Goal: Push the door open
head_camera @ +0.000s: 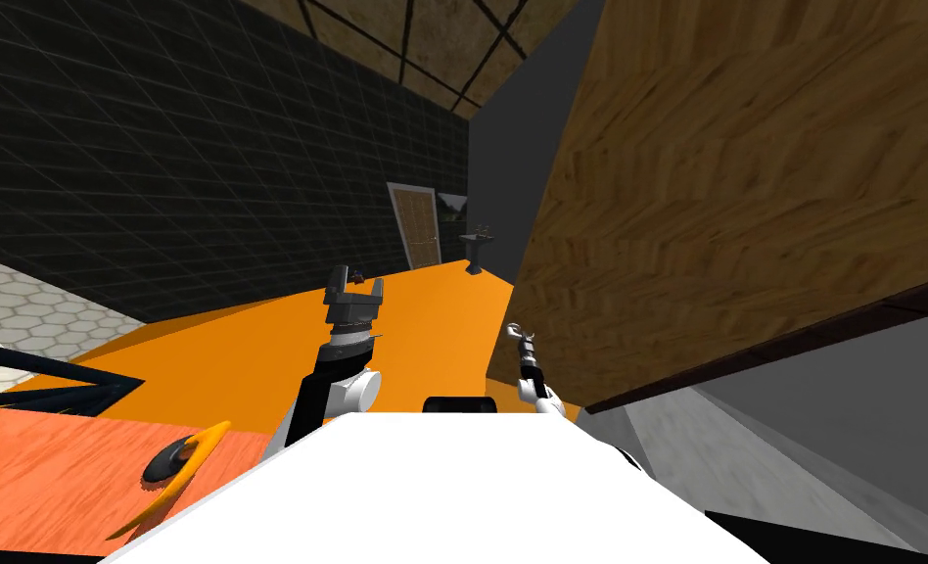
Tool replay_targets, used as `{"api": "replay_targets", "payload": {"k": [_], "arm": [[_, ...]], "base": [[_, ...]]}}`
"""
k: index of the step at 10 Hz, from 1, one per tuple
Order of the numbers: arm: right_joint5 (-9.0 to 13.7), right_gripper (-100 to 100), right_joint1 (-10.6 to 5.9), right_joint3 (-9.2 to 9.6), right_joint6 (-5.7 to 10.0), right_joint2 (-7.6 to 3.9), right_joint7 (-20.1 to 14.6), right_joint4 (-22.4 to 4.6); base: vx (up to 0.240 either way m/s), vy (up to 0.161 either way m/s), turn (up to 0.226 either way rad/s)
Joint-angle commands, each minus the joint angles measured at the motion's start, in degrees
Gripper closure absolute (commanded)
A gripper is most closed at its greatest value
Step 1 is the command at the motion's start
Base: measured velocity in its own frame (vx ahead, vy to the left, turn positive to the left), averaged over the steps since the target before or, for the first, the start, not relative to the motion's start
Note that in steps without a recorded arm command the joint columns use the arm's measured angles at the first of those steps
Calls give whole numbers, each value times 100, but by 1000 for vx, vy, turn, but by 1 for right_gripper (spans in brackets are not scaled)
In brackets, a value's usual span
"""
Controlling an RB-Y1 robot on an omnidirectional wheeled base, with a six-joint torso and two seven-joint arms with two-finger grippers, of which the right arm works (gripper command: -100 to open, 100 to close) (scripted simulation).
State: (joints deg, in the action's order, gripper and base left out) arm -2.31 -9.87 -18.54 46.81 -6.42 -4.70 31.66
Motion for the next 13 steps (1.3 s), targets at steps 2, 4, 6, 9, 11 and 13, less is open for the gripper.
{"api": "replay_targets", "payload": {"k": [2, 4, 6, 9, 11, 13], "arm": [[95, 100, 9, -163, -14, -18, 72, 66], [132, 100, 14, -227, -15, -26, 99, 65], [218, 100, 25, -373, -17, -43, 159, 63], [262, 100, 28, -451, 0, -80, 182, -23], [339, 100, 34, -591, 7, -112, 233, -21], [400, 100, 42, -703, 7, -127, 276, -23]], "base": [[218, 55, -63], [156, 47, -36], [174, 56, -48], [145, 38, -48], [177, 23, -46], [199, 16, -44]]}}
